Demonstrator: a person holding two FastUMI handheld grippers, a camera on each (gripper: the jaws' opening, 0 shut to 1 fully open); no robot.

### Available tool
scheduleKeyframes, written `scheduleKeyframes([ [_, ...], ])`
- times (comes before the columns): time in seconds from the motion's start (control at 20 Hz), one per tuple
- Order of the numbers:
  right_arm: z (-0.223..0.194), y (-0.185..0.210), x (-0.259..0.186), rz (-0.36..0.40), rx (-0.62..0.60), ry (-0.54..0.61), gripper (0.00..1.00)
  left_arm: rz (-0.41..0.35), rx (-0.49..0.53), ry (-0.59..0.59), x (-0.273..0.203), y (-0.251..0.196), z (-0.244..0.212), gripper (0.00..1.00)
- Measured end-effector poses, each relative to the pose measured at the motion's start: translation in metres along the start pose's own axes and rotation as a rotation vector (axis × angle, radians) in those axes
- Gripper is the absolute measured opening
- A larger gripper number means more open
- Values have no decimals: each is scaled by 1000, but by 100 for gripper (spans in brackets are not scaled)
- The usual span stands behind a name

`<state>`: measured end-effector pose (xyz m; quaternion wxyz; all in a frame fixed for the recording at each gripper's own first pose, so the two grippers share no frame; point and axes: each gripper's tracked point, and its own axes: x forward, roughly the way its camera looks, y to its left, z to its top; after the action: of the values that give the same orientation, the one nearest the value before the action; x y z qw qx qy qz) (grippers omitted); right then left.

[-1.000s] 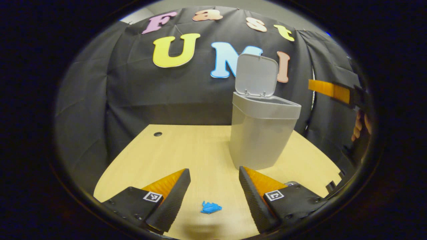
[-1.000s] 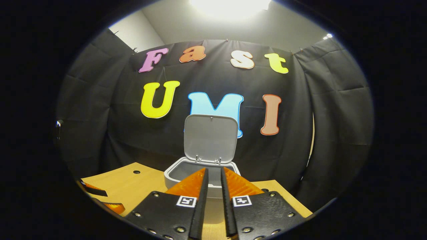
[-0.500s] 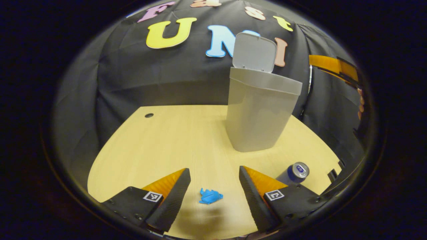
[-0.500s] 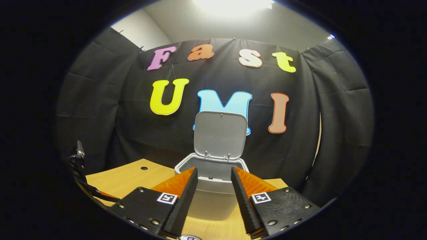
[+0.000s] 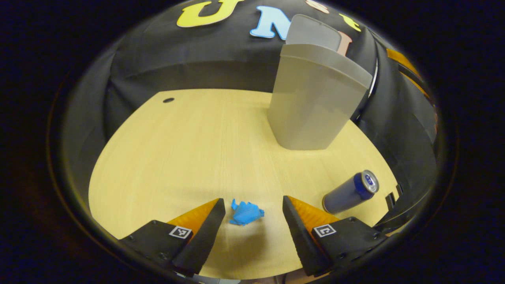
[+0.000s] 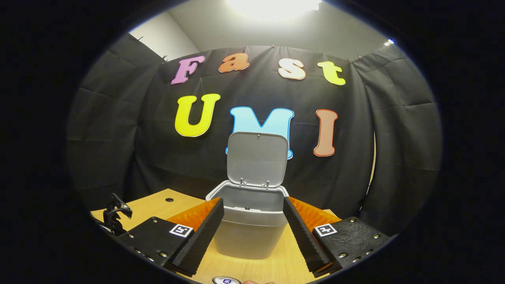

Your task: Press the lid of the desktop garbage bin to open it, pick up the crumpled paper on the desktop and throw it into the bin, then pick up the pop can on the desktop and drop it into the bin, and finally close the garbage bin lid.

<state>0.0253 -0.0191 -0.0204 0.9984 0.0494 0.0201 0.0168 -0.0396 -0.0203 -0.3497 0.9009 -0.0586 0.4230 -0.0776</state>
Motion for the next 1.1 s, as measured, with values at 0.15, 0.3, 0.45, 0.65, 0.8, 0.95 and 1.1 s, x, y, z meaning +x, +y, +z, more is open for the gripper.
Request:
scheduleKeyframes([
  [0.15,-8,0,-4,-4,14,29,96,19,17,21,7,8,-5,96],
  [0.3,-12,-3,-9,-16,4,51,96,10,5,32,16,8,-7,96],
  [0.45,-14,-6,-12,-29,1,58,96,8,-6,59,24,11,-10,96],
  [0.65,-21,-10,-14,-45,-11,85,96,-7,-37,78,28,13,-14,94],
  [0.8,-24,-11,-13,-48,-15,99,96,-11,-54,84,31,15,-17,82],
  [0.95,-29,-9,-11,-42,-12,113,96,5,-53,88,32,18,-18,73],
  [1.1,-31,-5,-10,-31,-13,115,96,22,-63,89,32,25,-17,55],
])
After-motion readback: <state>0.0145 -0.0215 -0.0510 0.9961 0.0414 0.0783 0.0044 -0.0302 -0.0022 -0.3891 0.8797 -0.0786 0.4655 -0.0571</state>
